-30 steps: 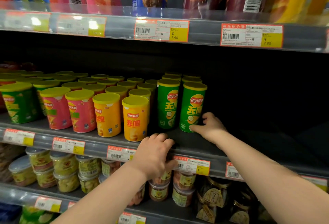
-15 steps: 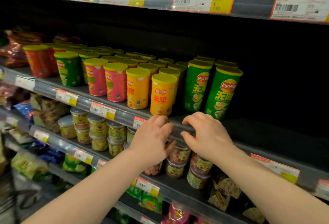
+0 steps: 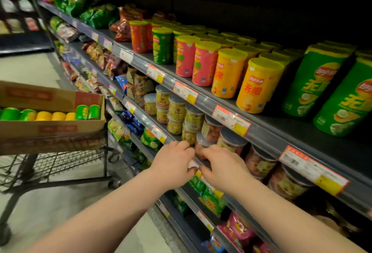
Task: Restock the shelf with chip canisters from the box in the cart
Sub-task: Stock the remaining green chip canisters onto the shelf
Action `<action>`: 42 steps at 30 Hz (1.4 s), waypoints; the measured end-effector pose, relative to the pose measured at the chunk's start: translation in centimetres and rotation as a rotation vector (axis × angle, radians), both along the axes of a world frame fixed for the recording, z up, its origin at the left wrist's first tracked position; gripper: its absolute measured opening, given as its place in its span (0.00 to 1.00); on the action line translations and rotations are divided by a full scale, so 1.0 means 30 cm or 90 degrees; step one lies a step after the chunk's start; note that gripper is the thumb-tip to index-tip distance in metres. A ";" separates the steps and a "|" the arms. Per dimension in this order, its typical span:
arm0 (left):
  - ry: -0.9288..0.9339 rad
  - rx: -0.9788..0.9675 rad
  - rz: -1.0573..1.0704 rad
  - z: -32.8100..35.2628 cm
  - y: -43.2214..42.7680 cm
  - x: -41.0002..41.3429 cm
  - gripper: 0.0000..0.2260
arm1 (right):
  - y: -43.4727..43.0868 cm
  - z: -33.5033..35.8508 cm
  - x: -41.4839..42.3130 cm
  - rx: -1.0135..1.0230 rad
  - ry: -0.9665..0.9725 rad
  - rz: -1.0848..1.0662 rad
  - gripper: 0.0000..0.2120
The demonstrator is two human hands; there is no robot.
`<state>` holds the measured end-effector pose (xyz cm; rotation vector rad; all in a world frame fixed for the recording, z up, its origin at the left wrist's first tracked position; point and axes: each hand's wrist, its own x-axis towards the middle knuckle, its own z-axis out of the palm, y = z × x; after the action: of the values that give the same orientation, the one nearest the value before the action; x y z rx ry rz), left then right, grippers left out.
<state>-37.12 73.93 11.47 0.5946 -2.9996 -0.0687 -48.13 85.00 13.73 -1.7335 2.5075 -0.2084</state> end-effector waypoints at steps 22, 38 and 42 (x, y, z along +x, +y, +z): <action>-0.201 0.173 0.306 -0.264 -0.400 0.688 0.23 | -0.573 -0.269 0.509 0.211 -0.069 0.175 0.14; -0.193 0.244 0.406 -0.371 -0.850 1.154 0.23 | -1.078 -0.365 0.868 0.266 -0.082 0.210 0.19; -0.189 0.261 0.430 -0.390 -0.916 1.178 0.23 | -1.190 -0.379 0.880 0.277 -0.071 0.234 0.18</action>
<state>-1.78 46.45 -0.24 1.7550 -2.8637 -0.5987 -21.72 49.29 2.37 -1.8764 1.9231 0.2420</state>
